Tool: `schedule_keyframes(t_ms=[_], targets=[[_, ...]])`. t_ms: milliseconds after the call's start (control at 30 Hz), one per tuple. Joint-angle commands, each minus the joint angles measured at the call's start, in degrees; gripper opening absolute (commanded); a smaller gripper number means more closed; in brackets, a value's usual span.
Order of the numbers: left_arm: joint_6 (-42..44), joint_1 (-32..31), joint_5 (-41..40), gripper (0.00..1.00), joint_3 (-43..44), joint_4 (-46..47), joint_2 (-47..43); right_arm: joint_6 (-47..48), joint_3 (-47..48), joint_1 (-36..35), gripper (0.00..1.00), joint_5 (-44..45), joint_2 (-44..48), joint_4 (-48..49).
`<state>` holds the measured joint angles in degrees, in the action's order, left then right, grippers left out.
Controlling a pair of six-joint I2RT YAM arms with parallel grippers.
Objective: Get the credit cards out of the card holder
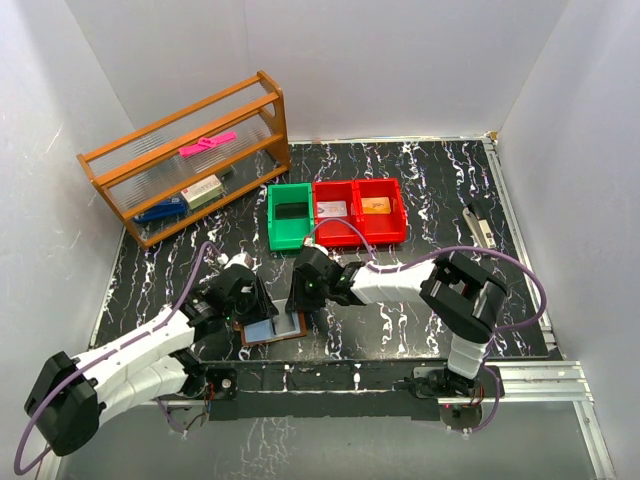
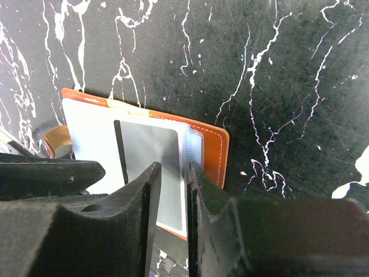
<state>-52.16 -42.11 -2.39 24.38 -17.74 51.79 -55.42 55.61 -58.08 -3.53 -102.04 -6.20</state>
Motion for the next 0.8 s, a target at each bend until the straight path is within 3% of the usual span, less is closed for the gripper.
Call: schedule_keyframes(t_ms=[0, 333, 600, 767], targets=[[-3.48, 0.01, 2.34, 0.33, -1.91, 0.63, 0.04, 0.02, -2.62, -0.34, 0.22, 0.37, -1.15, -1.55], [-11.25, 0.09, 3.49, 0.28, -11.22, 8.81, -1.92, -1.2, -5.32, 0.11, 0.22, -2.01, -0.44, 2.03], [-15.47, 0.44, 1.33, 0.26, -17.65, 10.17, -13.61, -2.8, -8.88, 1.16, 0.22, -3.55, 0.04, 5.24], [-16.52, 1.6, 1.95, 0.14, -19.72, 10.91, -14.97, -3.11, -9.39, 1.44, 0.22, -4.42, 0.15, 6.2]])
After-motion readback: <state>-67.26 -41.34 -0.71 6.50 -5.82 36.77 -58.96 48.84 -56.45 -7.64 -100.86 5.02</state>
